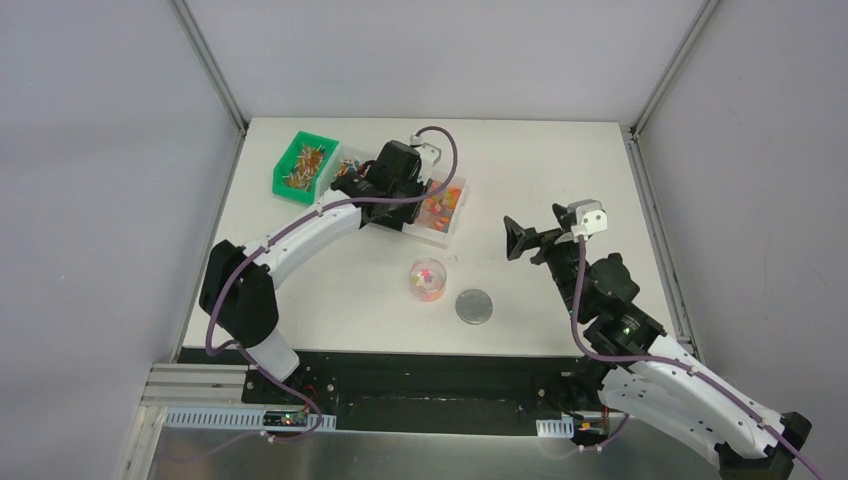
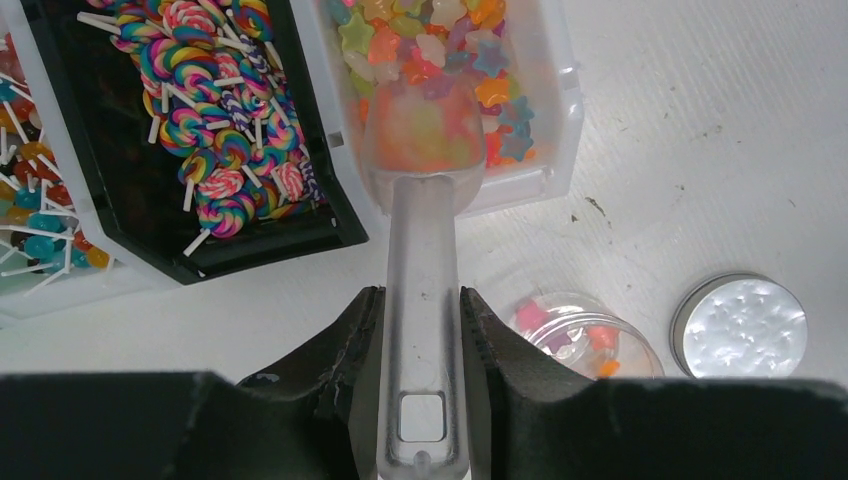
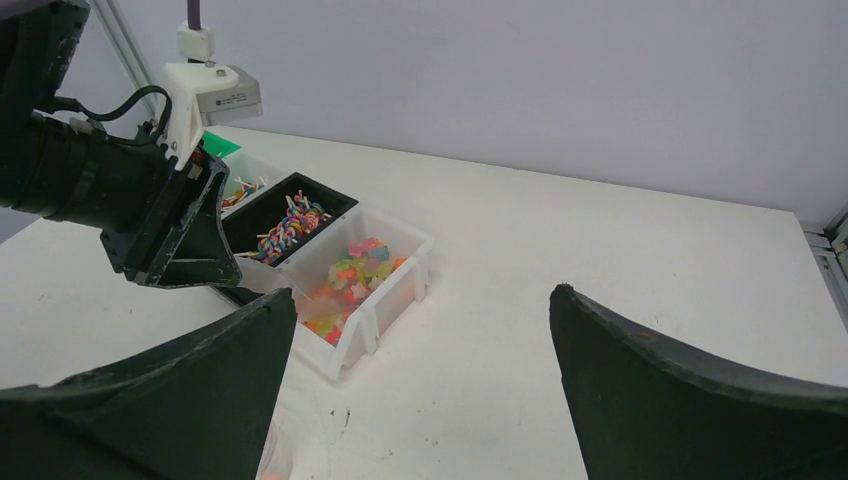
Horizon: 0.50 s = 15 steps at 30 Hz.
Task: Pack the candies
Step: Scoop the fake candies from the storage box.
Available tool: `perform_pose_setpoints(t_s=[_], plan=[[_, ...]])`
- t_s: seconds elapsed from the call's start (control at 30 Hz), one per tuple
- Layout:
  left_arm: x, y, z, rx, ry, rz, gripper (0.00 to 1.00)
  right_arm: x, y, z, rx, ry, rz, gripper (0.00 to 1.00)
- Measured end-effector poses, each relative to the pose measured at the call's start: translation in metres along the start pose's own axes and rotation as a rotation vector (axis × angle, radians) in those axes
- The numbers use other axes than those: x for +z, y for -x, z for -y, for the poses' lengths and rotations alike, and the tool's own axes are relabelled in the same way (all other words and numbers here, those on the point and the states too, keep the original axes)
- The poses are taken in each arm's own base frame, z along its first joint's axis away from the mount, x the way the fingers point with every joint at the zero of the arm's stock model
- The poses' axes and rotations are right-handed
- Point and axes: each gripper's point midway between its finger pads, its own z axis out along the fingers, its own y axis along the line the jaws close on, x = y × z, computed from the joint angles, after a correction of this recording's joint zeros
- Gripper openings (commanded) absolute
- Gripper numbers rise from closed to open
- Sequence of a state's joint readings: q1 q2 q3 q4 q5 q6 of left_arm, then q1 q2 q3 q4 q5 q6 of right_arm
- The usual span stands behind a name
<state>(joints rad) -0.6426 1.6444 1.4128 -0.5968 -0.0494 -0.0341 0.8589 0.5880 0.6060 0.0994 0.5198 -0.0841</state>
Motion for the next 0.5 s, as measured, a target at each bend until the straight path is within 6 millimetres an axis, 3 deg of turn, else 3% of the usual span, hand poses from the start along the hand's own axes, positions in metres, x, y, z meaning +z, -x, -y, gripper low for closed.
perform_pose_setpoints(t_s=[0.3, 0.4, 0.5], plan=[[0.019, -0.028, -0.007, 0.002, 0.034, 0.046, 0.0, 0.0, 0.0, 0.0, -0.002, 0.0, 0.0, 1.0], [0.018, -0.042, -0.009, 0.006, 0.046, 0.06, 0.0, 0.0, 0.0, 0.0, -0.002, 0.0, -0.001, 1.0], [0.017, -0.041, -0.009, 0.007, 0.047, 0.073, 0.0, 0.0, 0.0, 0.0, -0.002, 0.0, -0.001, 1.0]])
